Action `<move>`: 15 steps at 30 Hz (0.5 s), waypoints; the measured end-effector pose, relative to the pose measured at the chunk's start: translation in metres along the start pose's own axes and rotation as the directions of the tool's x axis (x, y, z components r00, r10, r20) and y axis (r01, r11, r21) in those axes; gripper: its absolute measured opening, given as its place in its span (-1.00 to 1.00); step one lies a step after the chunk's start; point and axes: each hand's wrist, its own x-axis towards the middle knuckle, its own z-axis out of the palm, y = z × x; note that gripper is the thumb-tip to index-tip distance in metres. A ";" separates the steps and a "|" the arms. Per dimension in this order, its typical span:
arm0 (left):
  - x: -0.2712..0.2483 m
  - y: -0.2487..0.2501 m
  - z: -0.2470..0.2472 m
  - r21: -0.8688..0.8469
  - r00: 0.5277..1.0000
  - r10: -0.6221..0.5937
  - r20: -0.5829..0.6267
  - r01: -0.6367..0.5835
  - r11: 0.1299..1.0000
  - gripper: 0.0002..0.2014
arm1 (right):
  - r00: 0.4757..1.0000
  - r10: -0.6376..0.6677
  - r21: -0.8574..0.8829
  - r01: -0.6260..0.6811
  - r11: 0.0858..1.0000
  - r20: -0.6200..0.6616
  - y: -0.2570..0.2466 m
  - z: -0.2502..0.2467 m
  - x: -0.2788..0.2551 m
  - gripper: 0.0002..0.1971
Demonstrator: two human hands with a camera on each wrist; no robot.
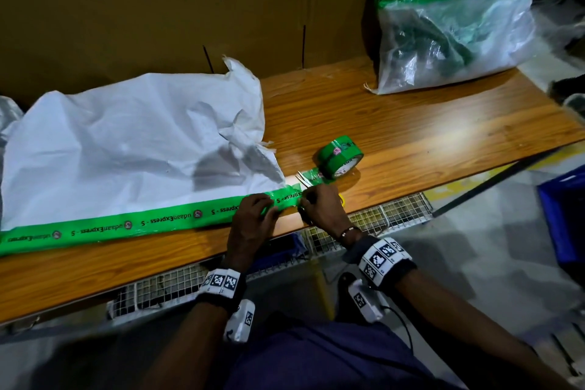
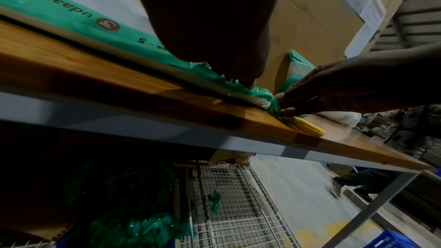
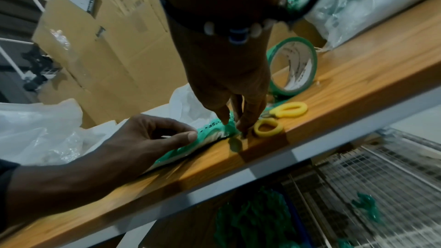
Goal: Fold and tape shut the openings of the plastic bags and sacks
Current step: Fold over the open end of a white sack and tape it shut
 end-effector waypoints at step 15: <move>0.003 -0.010 -0.006 -0.141 1.000 -0.007 0.023 0.011 0.990 -0.89 | 0.974 0.124 0.048 -0.117 0.992 -0.191 -0.003 0.014 0.008 -0.83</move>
